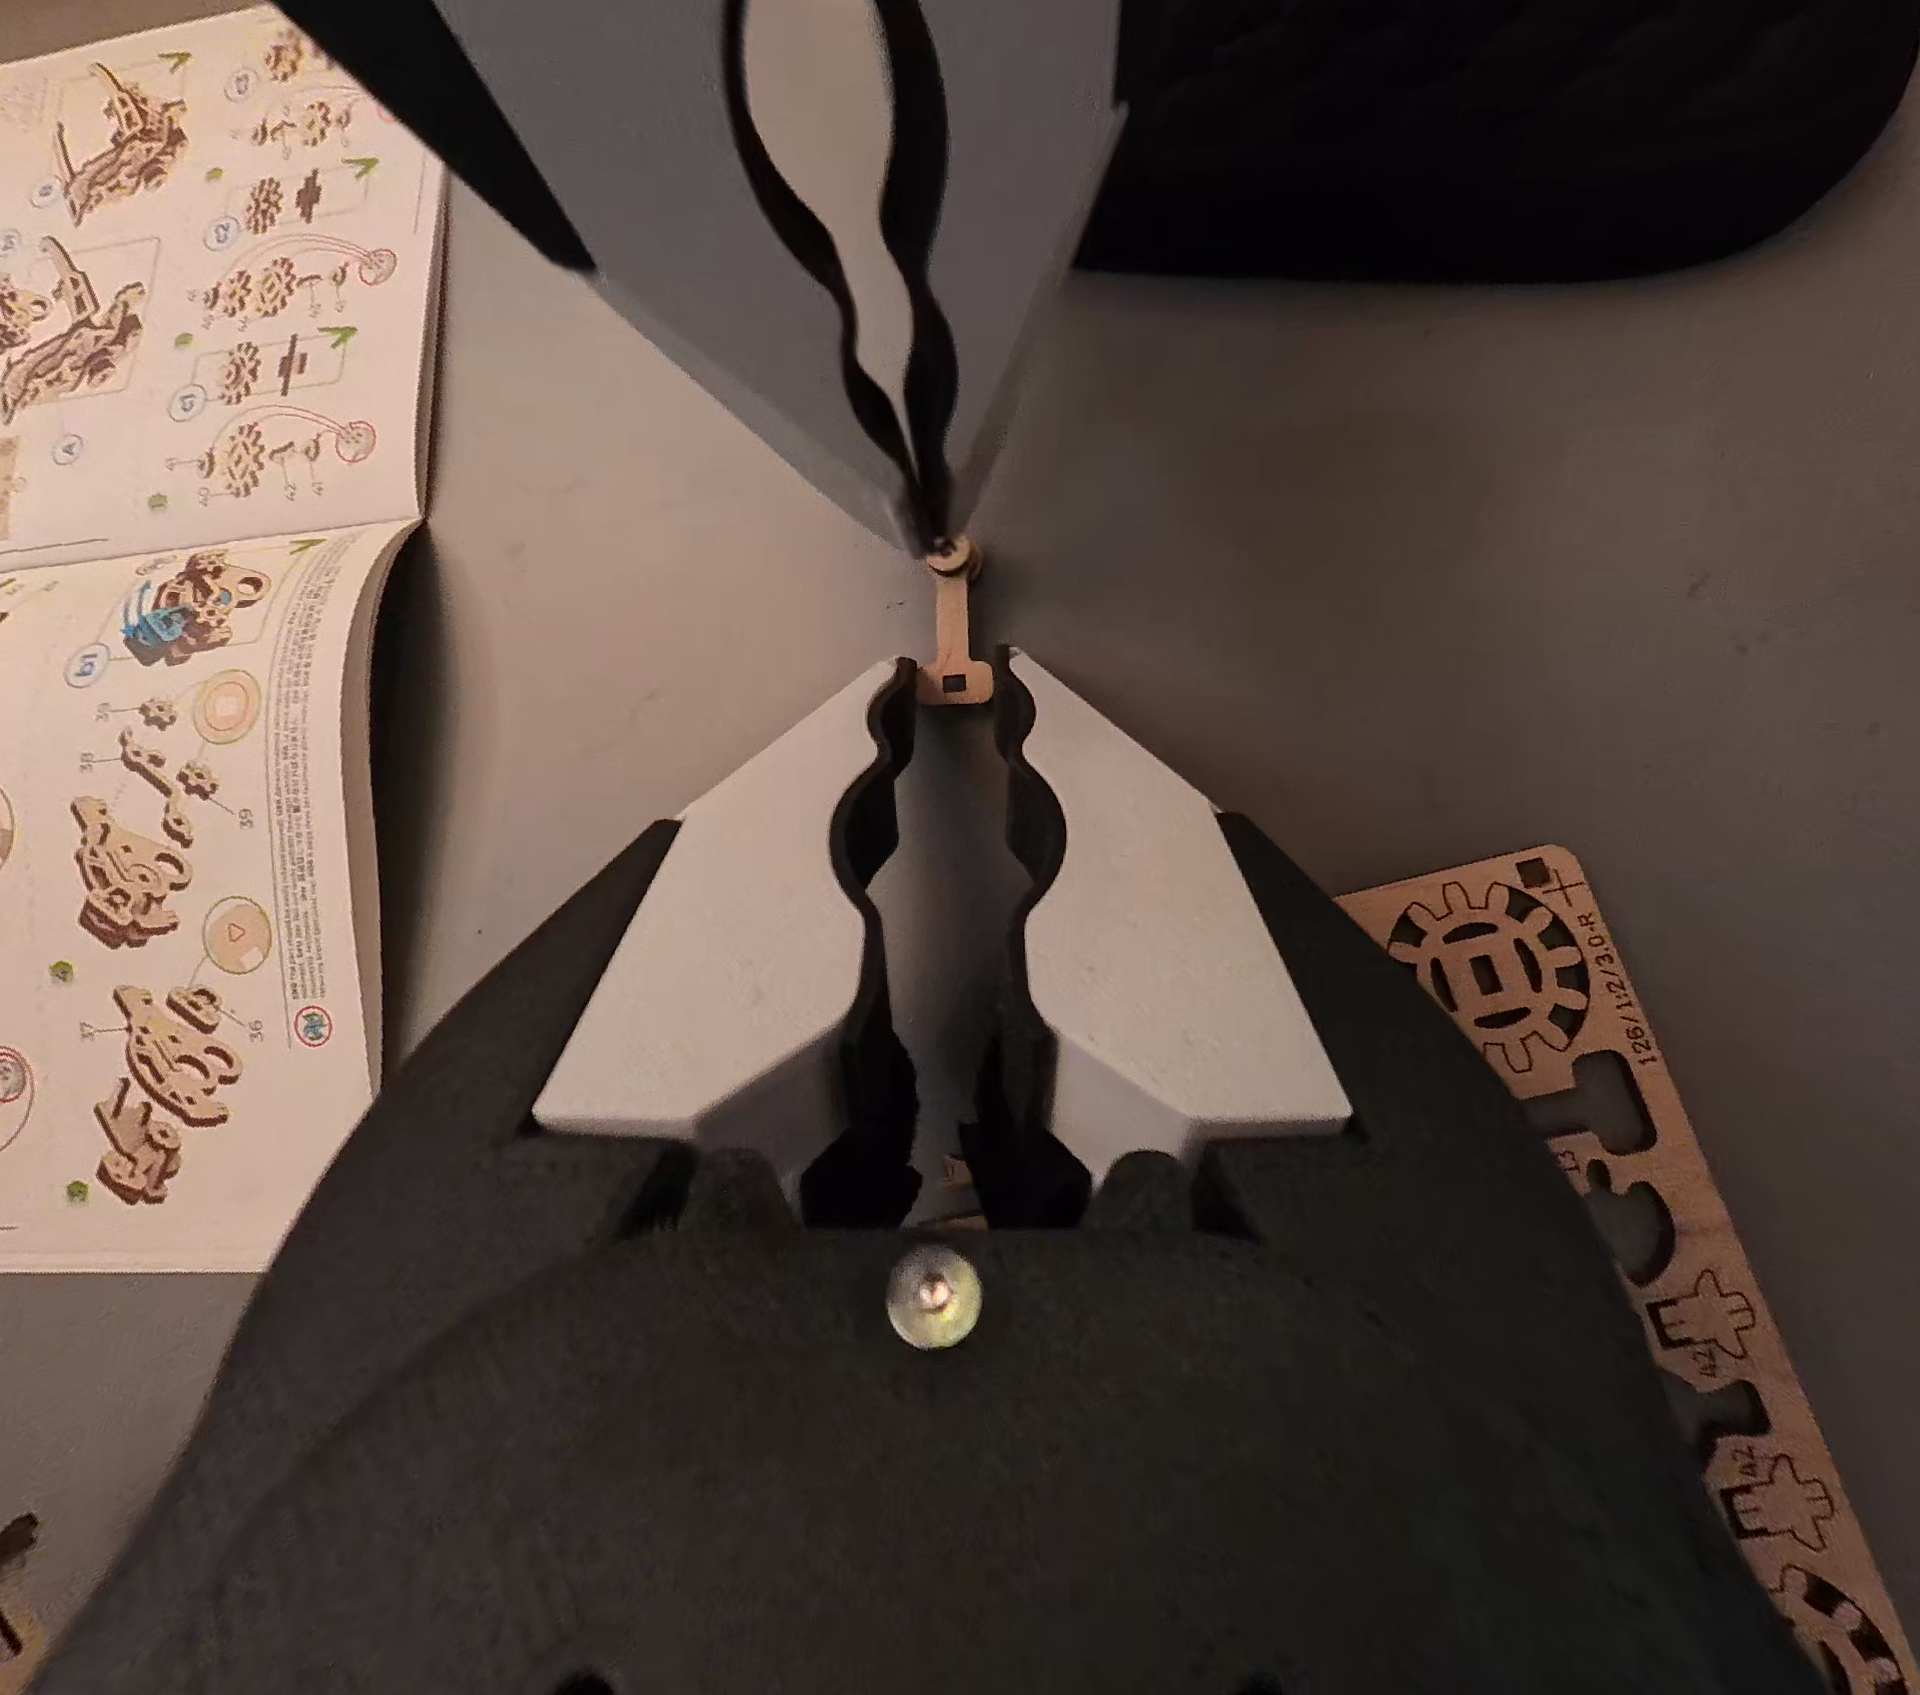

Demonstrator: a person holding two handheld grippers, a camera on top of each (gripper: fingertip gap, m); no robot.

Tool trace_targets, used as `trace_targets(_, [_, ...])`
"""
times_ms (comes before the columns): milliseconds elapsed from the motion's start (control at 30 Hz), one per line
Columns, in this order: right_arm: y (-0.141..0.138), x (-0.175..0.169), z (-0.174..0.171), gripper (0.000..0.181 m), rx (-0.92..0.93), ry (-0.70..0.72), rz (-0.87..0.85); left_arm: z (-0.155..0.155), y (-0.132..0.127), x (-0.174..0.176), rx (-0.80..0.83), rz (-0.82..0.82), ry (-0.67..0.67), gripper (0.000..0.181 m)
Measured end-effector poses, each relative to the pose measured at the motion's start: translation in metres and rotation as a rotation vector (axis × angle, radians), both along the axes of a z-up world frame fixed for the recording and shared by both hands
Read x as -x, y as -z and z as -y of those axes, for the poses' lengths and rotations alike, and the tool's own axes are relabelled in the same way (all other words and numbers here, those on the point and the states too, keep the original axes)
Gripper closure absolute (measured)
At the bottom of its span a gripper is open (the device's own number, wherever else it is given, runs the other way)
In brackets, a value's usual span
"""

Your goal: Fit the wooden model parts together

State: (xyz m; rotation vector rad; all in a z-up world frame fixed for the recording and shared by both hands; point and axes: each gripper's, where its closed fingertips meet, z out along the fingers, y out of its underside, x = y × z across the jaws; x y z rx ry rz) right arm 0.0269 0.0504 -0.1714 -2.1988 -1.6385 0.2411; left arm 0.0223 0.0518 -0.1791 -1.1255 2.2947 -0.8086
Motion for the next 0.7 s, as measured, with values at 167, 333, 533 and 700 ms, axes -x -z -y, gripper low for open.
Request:
trace_targets(167, [-0.007,0.001,0.0,0.181,-0.021,-0.007,0.003,-0.001,0.0,0.0,-0.001,0.001,0.0,0.168])
trace_targets(333, [-0.008,-0.005,-0.001,0.181,-0.033,0.003,0.055,0.001,0.0,0.0,-0.001,0.001,0.003,0.168])
trace_targets(533, [-0.008,-0.004,0.002,0.181,-0.019,0.007,0.056,0.0,0.0,0.0,0.003,-0.002,0.001,0.168])
trace_targets(700, [-0.007,-0.007,0.0,0.181,-0.025,0.015,0.08,0.001,0.0,0.0,-0.001,-0.004,0.003,0.168])
